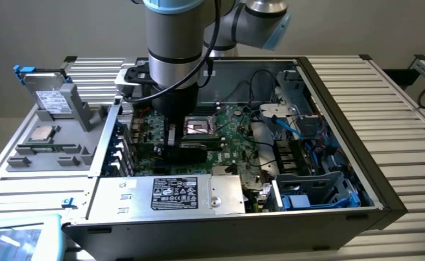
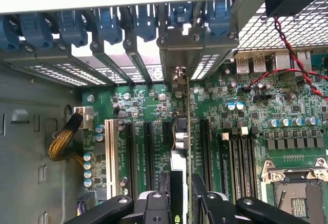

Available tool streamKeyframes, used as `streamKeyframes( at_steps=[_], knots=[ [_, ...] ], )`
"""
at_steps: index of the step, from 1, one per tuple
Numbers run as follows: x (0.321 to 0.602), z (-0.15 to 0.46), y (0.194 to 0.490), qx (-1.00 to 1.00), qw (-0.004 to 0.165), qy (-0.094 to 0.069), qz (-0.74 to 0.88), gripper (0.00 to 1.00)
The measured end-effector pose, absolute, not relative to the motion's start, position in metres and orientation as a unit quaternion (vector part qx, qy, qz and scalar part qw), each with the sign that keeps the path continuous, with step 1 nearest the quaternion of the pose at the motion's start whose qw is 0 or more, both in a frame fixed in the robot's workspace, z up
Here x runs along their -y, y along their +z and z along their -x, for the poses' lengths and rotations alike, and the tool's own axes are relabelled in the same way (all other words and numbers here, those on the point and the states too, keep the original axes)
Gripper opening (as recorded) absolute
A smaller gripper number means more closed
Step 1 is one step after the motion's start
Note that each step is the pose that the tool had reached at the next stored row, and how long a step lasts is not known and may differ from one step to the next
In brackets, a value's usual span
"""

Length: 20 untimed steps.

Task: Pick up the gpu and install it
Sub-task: 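Insert the gpu into the slot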

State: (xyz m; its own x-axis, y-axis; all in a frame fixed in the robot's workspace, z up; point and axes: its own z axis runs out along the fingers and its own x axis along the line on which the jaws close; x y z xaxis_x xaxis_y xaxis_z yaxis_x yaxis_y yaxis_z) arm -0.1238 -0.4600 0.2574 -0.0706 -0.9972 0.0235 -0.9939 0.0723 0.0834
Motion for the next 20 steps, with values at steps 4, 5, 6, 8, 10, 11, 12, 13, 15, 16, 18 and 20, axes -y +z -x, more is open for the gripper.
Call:
streamKeyframes(
  at_steps=[4, 5, 6, 8, 10, 11, 12, 13, 15, 16, 18, 20],
  knots=[
    [0.4592, 0.1245, 0.2574, 0.731, 0.037, -0.023, -0.681, 0.28],
    [0.4590, 0.1250, 0.2574, 0.731, 0.037, -0.023, -0.681, 0.28],
    [0.4588, 0.1255, 0.2574, 0.731, 0.037, -0.023, -0.681, 0.28],
    [0.4585, 0.1264, 0.2574, 0.731, 0.037, -0.023, -0.681, 0.28],
    [0.4585, 0.1266, 0.2574, 0.731, 0.037, -0.023, -0.681, 0.28],
    [0.4584, 0.1267, 0.2574, 0.731, 0.037, -0.023, -0.681, 0.28],
    [0.4581, 0.1268, 0.2574, 0.731, 0.037, -0.023, -0.681, 0.28],
    [0.4581, 0.1269, 0.2575, 0.731, 0.037, -0.023, -0.681, 0.28],
    [0.4581, 0.1269, 0.2574, 0.731, 0.037, -0.023, -0.681, 0.28],
    [0.4581, 0.1269, 0.2574, 0.731, 0.037, -0.023, -0.681, 0.28],
    [0.4575, 0.1269, 0.2574, 0.729, 0.037, -0.022, -0.684, 0.28],
    [0.4571, 0.1269, 0.2574, 0.725, 0.037, -0.022, -0.687, 0.28]
  ],
)
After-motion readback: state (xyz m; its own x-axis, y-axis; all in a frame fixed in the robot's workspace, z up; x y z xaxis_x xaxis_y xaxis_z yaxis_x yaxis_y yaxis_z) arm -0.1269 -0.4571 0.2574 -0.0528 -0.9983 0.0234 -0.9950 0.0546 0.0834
